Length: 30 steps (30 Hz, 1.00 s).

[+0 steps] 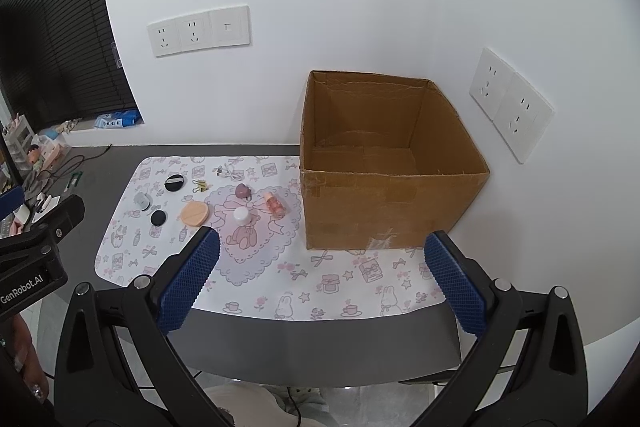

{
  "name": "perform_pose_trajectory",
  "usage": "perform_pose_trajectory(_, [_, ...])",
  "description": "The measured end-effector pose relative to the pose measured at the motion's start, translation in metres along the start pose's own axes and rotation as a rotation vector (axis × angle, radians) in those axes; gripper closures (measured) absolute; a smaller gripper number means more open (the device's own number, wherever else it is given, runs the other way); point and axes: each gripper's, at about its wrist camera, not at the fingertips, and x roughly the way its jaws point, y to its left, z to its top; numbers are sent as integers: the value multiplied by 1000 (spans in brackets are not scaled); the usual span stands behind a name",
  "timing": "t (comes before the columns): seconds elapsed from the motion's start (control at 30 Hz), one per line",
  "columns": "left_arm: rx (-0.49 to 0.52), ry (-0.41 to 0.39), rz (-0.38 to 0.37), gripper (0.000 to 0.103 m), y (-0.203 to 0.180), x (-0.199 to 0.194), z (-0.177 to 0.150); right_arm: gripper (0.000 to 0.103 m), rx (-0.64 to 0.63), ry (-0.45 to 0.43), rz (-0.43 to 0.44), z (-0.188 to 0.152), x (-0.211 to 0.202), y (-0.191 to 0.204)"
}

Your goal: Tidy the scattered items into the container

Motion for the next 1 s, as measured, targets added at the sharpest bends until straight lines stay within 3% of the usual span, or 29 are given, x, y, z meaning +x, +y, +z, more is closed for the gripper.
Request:
perform_pose_trajectory(0.7, [1, 27, 21, 0, 3, 13, 2, 0, -6, 12, 13, 2, 10, 4])
perform_pose_trajectory(1.0, [-45, 56, 51, 0, 33, 34, 1, 0, -45, 29, 27, 9, 24, 17])
